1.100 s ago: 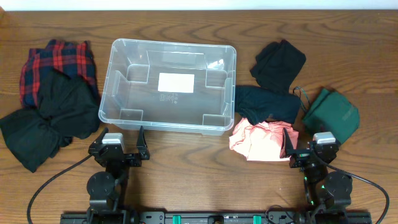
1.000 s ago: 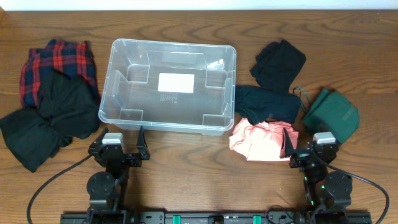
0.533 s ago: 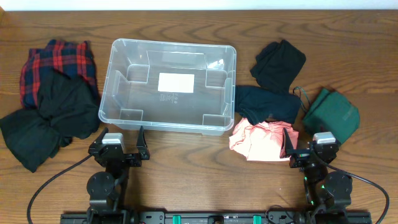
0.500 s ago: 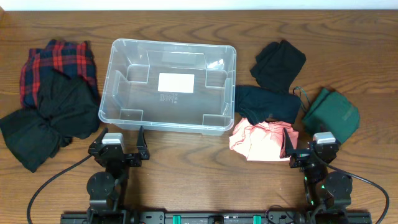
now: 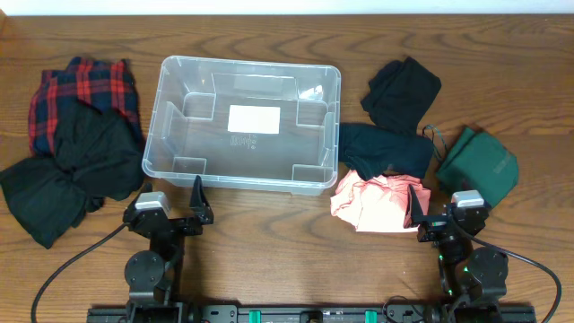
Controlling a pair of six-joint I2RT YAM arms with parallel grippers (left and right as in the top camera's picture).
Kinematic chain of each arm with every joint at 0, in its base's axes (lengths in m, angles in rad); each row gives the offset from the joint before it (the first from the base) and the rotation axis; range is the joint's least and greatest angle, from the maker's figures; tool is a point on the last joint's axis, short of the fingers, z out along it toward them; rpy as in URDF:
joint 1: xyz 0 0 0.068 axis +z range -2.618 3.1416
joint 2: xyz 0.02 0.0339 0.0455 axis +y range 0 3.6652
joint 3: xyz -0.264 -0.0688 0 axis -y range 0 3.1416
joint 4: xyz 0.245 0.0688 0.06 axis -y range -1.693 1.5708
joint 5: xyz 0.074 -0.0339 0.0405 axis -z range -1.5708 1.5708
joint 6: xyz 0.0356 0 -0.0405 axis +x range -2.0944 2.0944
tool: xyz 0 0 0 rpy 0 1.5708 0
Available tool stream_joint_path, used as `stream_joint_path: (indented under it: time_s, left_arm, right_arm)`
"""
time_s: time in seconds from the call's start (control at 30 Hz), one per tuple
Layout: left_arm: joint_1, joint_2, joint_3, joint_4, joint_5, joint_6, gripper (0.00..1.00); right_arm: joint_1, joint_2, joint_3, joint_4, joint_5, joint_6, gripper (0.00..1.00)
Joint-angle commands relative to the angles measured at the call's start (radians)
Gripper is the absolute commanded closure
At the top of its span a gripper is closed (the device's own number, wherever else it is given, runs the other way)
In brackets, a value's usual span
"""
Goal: Pack container
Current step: 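Move the left gripper down toward the black clothes left of the bin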
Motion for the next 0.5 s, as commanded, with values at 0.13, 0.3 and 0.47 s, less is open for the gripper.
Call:
stream_joint_path:
  time_s: [0.13, 0.3, 0.47]
  left_arm:
    - [0.003, 0.094, 0.145, 0.029, -0.012, -0.077, 0.02]
    - [0.003, 0.351, 0.339, 0.027, -0.012, -0.076, 0.02]
    - [0.006, 0.762, 0.635, -0.007, -0.012, -0.053, 0.02]
  right_arm:
    - [-0.003, -0.005, -0.004, 0.002, 0.01, -0.014, 0.01]
    - [-0.003, -0.005, -0.004, 0.002, 0.01, -0.014, 0.01]
    - [-0.003, -0.005, -0.004, 0.002, 0.01, -0.014, 0.01]
